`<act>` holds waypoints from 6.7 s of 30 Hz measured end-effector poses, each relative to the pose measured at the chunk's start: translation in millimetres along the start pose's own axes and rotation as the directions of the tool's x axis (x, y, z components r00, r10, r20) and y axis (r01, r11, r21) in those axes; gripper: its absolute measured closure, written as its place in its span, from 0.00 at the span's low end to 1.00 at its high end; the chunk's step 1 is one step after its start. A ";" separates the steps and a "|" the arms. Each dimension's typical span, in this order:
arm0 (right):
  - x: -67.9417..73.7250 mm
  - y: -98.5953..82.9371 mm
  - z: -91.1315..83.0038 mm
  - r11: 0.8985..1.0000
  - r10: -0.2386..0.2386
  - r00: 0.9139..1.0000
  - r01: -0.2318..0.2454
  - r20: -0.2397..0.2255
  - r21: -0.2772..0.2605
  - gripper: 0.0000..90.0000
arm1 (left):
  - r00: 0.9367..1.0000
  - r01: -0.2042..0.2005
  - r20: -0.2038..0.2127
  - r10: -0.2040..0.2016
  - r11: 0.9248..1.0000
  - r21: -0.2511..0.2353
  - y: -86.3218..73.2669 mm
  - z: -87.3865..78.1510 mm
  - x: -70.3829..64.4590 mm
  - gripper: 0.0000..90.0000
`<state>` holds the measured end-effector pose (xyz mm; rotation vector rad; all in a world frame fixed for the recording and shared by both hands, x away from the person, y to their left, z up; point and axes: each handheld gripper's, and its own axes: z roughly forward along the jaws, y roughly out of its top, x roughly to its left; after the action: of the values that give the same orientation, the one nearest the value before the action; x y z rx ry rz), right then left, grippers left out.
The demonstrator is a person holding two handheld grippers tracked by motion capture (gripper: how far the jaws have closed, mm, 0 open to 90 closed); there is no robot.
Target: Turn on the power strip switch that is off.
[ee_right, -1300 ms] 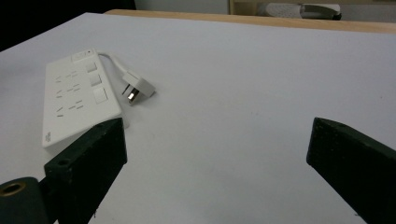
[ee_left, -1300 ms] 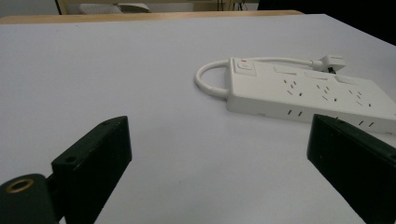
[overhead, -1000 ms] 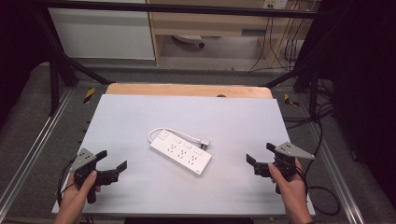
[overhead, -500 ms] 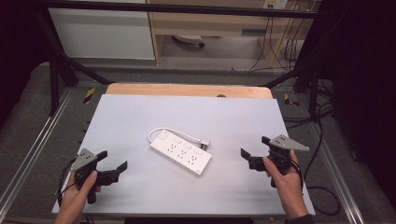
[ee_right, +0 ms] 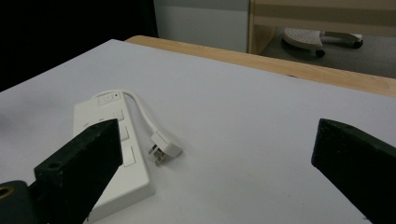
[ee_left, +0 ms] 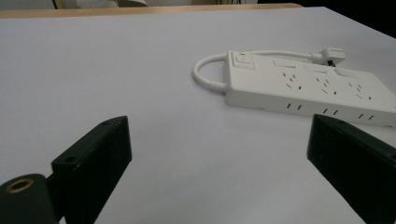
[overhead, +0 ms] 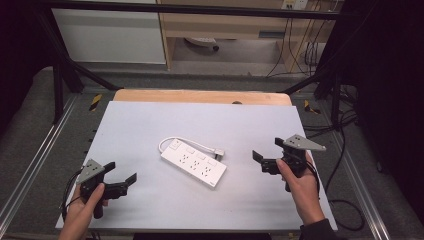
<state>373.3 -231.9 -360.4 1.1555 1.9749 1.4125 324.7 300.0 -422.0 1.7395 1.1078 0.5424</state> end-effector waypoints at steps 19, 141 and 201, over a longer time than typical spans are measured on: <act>12.7 12.4 24.2 1.000 -0.025 0.999 0.026 -0.023 0.006 0.03 | 1.000 -0.003 0.000 0.003 1.000 0.000 -0.1 -0.1 -0.1 0.07; 82.2 -10.9 116.6 0.980 -0.118 0.971 0.148 -0.208 0.134 0.85 | 0.999 -0.031 0.006 0.031 0.999 0.029 -1.8 2.0 -2.4 0.08; 80.8 -48.6 137.1 0.978 -0.097 0.977 0.129 -0.192 0.162 1.00 | 0.999 -0.038 0.013 0.038 0.998 0.041 -2.4 2.6 -3.3 0.08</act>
<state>413.8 -96.4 -447.9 0.9954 2.2932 1.3513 324.1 296.1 -424.9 1.8000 1.0860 0.5350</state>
